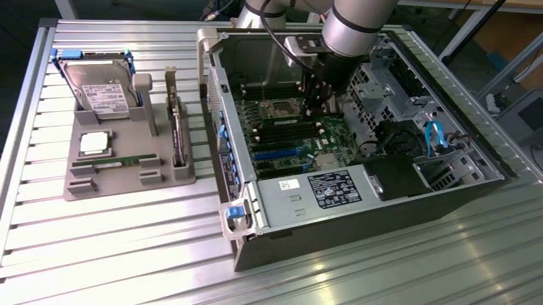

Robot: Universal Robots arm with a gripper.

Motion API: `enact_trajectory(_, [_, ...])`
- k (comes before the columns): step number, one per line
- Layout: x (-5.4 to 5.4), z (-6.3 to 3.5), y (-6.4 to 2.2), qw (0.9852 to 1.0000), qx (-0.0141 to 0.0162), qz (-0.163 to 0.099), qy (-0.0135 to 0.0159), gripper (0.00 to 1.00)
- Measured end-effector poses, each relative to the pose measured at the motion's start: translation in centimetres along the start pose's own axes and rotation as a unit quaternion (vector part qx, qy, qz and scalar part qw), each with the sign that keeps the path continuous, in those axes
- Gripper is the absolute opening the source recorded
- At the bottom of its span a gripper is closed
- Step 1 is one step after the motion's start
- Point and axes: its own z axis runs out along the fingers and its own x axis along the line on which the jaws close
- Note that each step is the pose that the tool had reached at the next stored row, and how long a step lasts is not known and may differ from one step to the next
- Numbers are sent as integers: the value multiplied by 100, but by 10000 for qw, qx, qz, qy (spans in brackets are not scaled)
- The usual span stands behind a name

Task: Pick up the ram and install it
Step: 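Insert the ram into the slot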

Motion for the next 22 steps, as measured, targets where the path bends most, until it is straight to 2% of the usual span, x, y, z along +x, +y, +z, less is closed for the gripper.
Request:
enact_trajectory(14, [8, 140, -4, 10000, 0, 0, 10, 12])
enact_trajectory(22, [9, 157, -4, 10000, 0, 0, 11, 12])
